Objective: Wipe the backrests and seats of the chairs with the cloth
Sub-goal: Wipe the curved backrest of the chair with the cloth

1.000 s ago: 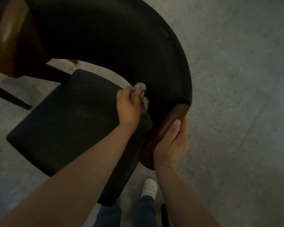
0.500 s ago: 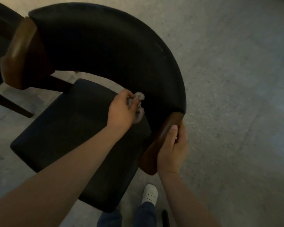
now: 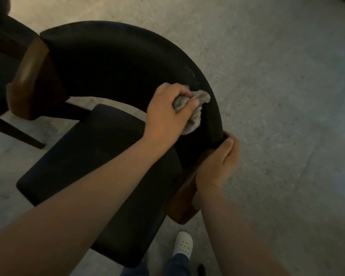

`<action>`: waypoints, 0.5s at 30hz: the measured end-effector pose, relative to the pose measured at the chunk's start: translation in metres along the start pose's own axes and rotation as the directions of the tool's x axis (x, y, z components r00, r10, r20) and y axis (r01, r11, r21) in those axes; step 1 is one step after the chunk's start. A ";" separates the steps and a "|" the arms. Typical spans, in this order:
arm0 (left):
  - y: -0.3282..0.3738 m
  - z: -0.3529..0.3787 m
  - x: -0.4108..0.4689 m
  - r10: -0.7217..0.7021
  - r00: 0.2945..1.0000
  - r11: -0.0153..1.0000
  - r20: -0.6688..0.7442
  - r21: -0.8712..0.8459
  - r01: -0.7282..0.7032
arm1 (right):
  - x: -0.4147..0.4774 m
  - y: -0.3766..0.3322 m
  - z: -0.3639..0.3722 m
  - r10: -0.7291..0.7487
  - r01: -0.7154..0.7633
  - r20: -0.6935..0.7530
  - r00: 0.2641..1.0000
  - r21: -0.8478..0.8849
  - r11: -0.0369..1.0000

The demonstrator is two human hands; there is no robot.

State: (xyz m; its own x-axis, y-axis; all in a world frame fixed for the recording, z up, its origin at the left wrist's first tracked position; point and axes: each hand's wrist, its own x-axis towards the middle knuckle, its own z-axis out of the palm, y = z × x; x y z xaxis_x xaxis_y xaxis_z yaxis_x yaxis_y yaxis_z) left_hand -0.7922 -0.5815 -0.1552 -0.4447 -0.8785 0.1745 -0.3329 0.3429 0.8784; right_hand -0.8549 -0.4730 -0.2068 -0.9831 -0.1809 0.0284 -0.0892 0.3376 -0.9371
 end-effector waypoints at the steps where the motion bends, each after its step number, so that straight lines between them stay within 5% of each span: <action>1: 0.006 0.004 0.002 0.024 0.999 1.000 0.022 -0.003 -0.024 | 0.000 0.000 0.000 0.009 -0.009 -0.012 1.000 -0.007 1.000; 5: 0.019 0.023 0.004 0.111 0.974 0.987 0.196 0.091 -0.131 | -0.002 -0.002 -0.001 0.014 -0.014 -0.020 1.000 -0.015 1.000; 10: 0.014 0.033 0.009 0.168 0.969 0.959 0.179 0.198 -0.203 | -0.003 -0.004 -0.001 0.019 -0.020 -0.015 1.000 -0.032 0.999; 15: -0.018 0.016 0.017 -0.146 0.989 0.986 -0.033 0.078 0.148 | -0.005 -0.007 -0.002 0.005 -0.005 0.013 1.000 -0.041 0.999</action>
State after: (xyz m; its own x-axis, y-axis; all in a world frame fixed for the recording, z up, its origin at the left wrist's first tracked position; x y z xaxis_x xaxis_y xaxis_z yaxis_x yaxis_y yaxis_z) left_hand -0.8069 -0.5970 -0.1752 -0.3639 -0.9296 0.0588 -0.4593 0.2340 0.8569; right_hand -0.8496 -0.4725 -0.1998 -0.9814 -0.1910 0.0189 -0.0910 0.3762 -0.9220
